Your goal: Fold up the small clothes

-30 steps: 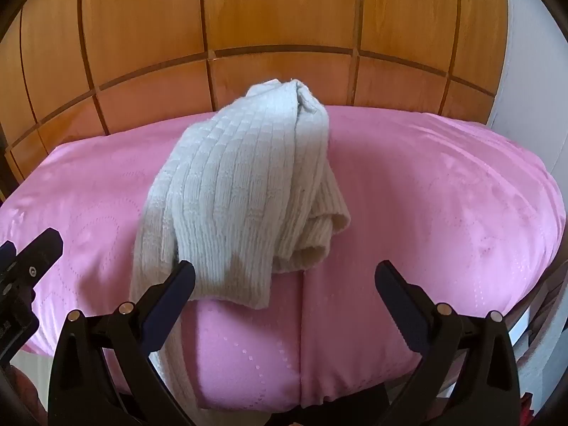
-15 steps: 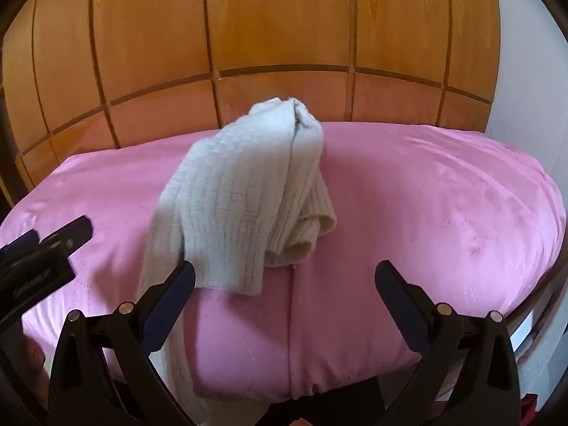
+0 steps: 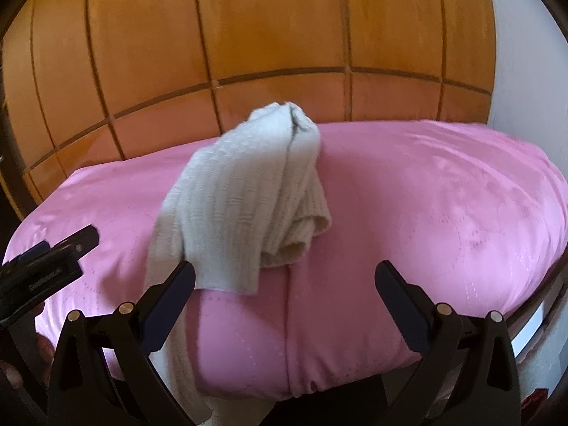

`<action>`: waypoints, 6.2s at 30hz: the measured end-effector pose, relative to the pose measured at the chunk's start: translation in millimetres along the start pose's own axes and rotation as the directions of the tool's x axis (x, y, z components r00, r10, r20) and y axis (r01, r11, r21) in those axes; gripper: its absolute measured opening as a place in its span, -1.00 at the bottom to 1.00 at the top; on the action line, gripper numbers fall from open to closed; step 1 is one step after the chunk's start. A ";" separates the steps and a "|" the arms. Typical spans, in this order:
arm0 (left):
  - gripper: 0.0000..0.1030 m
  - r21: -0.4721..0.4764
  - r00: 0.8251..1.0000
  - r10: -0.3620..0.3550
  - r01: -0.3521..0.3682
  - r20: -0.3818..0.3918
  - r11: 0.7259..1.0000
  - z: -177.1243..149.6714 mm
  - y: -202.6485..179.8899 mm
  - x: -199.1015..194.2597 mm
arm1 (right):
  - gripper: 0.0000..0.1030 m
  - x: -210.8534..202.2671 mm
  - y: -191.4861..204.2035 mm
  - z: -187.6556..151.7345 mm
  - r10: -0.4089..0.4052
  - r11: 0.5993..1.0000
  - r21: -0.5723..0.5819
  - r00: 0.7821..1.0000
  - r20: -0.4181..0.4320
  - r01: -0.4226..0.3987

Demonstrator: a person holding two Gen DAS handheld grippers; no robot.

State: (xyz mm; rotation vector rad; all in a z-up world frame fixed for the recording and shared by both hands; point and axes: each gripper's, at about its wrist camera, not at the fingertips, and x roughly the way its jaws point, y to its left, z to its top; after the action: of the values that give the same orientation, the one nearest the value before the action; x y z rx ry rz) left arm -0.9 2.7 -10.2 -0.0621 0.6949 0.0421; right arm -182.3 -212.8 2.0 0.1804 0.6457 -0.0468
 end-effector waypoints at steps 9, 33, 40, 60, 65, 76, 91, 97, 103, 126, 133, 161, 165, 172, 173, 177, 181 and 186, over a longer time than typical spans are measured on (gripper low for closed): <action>0.93 0.005 1.000 0.007 -0.007 -0.006 1.000 0.3 -0.8 2.6 | 0.96 7.5 -5.8 0.3 0.005 1.000 0.016 0.999 -0.034 -0.005; 0.93 0.026 1.000 -0.002 0.002 0.007 1.000 1.0 -6.6 -0.3 | 0.96 8.3 -3.1 -2.7 0.010 1.000 0.007 0.999 -0.038 -0.010; 0.93 0.032 1.000 -0.013 0.013 -0.001 0.999 1.9 -6.8 2.2 | 0.96 9.4 -4.2 -3.4 0.009 1.000 0.014 0.999 -0.046 -0.008; 0.06 0.213 0.880 -0.333 0.416 -0.338 0.884 -38.9 -52.9 51.6 | 0.50 84.2 4.1 58.1 0.167 0.984 -0.039 0.979 -0.115 -0.172; -0.67 0.165 0.874 -0.353 0.423 -0.334 0.891 -38.4 -34.5 58.4 | -0.10 136.7 17.8 60.2 0.199 0.975 -0.043 0.944 -0.265 -0.218; -0.73 -0.210 0.887 -0.454 0.430 -0.082 0.878 59.9 97.6 48.8 | -0.77 95.5 -17.4 120.3 0.106 0.970 -0.210 0.991 -0.082 -0.121; -0.67 -0.337 0.993 -0.036 -0.002 -0.109 0.942 167.4 199.5 145.7 | -0.83 210.9 -212.1 210.9 -0.404 0.902 0.085 0.896 -0.184 0.424; 0.67 -0.369 0.978 0.195 -0.206 -0.068 0.906 166.4 197.8 133.0 | -0.60 200.5 -240.3 190.2 -0.399 0.895 0.120 0.891 -0.216 0.430; 0.54 -0.383 0.978 -0.201 0.165 -0.058 0.909 114.5 138.0 112.0 | 0.06 176.2 -241.5 165.5 -0.352 0.917 0.125 0.915 -0.196 0.380; -0.90 -0.370 0.671 -0.688 0.587 -0.277 0.720 43.8 -19.2 119.2 | -0.92 173.4 -185.7 108.3 0.071 0.973 0.229 0.963 -0.261 -0.010; -0.91 -0.303 0.773 -0.606 0.541 -0.189 0.785 70.2 84.8 61.4 | -0.95 95.6 -108.0 85.4 0.388 0.920 0.070 0.867 -0.311 -0.387; -0.91 -0.444 0.788 -0.581 0.455 -0.202 0.772 6.8 117.2 74.8 | -0.82 159.1 -117.5 115.4 0.256 0.967 0.084 0.917 -0.305 -0.242; -0.93 -0.377 0.791 -0.600 0.523 -0.119 0.764 39.2 139.9 28.7 | -0.89 85.9 -106.6 146.8 0.371 0.928 0.042 0.916 -0.155 -0.369; -0.94 -0.321 0.812 -0.564 0.498 -0.154 0.805 21.4 166.0 -18.0 | -0.89 36.8 -107.1 96.5 0.382 0.915 -0.040 0.895 -0.231 -0.401; -0.94 -0.339 0.808 -0.561 0.484 -0.180 0.806 10.6 164.7 -13.5 | -0.89 47.4 -111.5 80.4 0.346 0.930 -0.026 0.896 -0.277 -0.367; -0.93 -0.365 0.802 -0.520 0.408 -0.295 0.837 -36.1 157.7 8.9 | -0.89 91.2 -123.7 29.2 0.232 0.967 0.003 0.877 -0.420 -0.254; -0.87 -0.428 0.825 -0.498 0.362 -0.266 0.828 -37.8 176.8 12.8 | -0.76 103.7 -126.9 27.7 0.220 0.971 0.015 0.870 -0.441 -0.239; 0.25 -0.465 0.955 -0.248 0.147 -0.165 0.873 -7.7 238.5 5.5 | -0.11 89.0 -118.3 60.1 0.209 0.974 -0.017 0.920 -0.331 -0.228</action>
State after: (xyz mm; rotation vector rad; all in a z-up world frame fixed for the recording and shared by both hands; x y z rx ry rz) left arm -15.8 240.0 -29.9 -0.5927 0.8873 -0.0038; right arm -87.3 -338.9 -22.5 0.2078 0.9549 0.2218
